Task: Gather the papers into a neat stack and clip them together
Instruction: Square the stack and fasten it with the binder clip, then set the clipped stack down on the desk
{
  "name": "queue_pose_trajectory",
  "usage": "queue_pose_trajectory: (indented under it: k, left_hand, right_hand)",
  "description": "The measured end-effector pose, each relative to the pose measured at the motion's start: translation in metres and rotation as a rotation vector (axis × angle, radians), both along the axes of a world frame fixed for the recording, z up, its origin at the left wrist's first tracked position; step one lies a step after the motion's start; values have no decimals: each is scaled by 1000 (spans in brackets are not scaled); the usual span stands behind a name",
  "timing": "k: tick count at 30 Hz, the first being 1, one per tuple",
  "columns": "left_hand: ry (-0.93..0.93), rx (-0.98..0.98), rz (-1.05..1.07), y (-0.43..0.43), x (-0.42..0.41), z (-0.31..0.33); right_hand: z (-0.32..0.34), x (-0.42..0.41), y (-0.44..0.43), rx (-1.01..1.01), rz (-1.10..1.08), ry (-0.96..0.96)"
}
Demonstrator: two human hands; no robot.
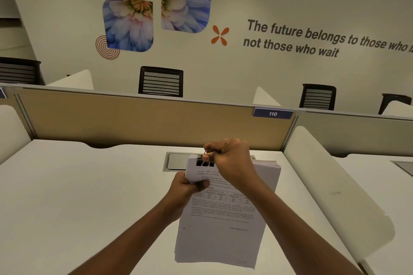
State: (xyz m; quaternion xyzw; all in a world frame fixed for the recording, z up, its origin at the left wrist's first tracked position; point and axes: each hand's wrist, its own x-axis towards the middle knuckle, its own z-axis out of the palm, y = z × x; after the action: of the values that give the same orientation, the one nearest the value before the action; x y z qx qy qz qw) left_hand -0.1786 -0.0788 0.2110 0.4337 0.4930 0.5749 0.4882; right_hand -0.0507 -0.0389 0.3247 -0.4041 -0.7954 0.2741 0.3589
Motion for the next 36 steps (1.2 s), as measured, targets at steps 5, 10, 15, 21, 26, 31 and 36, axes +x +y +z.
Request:
queue_pose_trajectory:
  k: [5, 10, 15, 21, 26, 31, 36]
  left_hand:
    - [-9, 2, -26, 0, -3, -3]
    - [-7, 6, -30, -1, -4, -4]
    - [-57, 58, -43, -3, -4, 1]
    - [-149, 120, -47, 0, -3, 10]
    - [-169, 108, -74, 6, 5, 8]
    - [-116, 46, -96, 15, 22, 0]
    - [-55, -39, -10, 34, 46, -21]
  right_hand:
    - [4, 1, 0, -11, 44, -52]
    - [1, 7, -1, 79, 64, -125]
    - [-13, 28, -5, 490, -185, -148]
    - [-77, 86, -5, 311, -483, 234]
    - [-102, 122, -4, -490, -97, 384]
    - [-112, 142, 3, -482, -173, 386]
    - [-118, 159, 25, -552, -269, 419]
